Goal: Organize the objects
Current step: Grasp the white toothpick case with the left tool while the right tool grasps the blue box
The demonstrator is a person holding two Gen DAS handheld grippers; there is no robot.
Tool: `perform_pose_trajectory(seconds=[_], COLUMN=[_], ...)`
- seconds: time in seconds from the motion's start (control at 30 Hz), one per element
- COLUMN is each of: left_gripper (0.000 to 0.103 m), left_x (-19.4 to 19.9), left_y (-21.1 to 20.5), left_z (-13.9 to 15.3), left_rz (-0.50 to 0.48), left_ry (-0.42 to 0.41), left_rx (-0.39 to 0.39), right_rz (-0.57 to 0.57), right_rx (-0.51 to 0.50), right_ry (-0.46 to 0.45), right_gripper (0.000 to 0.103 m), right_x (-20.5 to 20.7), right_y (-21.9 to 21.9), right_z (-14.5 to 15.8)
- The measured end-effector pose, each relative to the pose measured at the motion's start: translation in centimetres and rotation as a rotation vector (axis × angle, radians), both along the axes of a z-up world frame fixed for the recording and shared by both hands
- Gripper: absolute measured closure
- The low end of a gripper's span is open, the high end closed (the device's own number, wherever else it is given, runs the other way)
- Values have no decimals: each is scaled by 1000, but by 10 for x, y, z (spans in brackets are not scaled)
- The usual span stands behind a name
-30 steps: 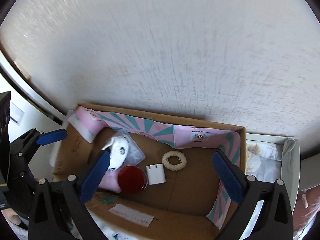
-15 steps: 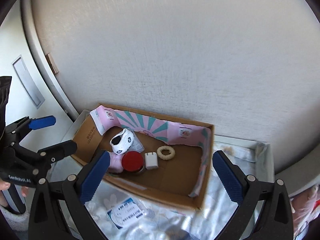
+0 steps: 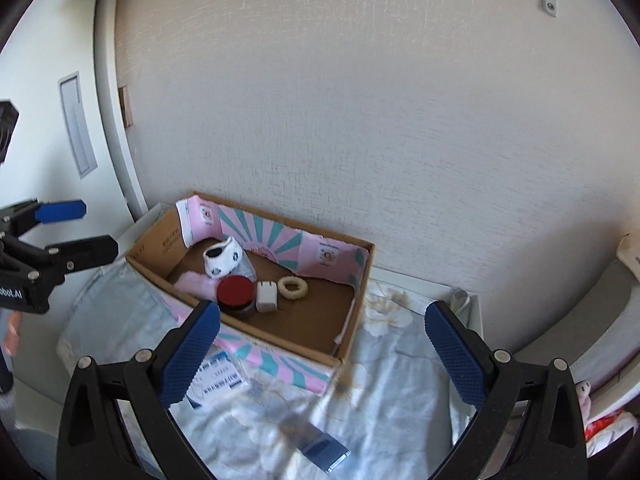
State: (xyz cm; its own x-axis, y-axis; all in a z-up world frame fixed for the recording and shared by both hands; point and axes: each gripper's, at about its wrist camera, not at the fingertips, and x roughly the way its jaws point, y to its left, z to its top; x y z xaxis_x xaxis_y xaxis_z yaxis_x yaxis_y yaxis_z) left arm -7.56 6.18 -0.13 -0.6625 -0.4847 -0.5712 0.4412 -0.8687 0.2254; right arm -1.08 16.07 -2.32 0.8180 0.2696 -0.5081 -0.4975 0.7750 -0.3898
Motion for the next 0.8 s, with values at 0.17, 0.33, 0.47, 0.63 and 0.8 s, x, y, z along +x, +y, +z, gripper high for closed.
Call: perform_pose_trajectory(seconds=[0.17, 0.33, 0.47, 0.63, 0.8], left_gripper=[0, 0, 0, 0, 0], left_x=[8, 17, 24, 25, 21], left_y=[9, 9, 5, -8, -16], left_z=[-19, -44, -64, -96, -135], left_rz=[-1, 42, 77, 80, 40], left_ry=[-12, -18, -30, -63, -89], left_rx=[4, -11, -43, -38, -5], right_rz=[24, 47, 39, 50, 28], right_rx=[-2, -7, -21, 4, -24], right_ry=[-28, -23, -1, 7, 34], right_gripper=[1, 1, 1, 1, 1], right_x=[-15, -23, -21, -26, -22], right_y=[-19, -38, -54, -76, -88], right_z=[-11, -30, -54, -83, -121])
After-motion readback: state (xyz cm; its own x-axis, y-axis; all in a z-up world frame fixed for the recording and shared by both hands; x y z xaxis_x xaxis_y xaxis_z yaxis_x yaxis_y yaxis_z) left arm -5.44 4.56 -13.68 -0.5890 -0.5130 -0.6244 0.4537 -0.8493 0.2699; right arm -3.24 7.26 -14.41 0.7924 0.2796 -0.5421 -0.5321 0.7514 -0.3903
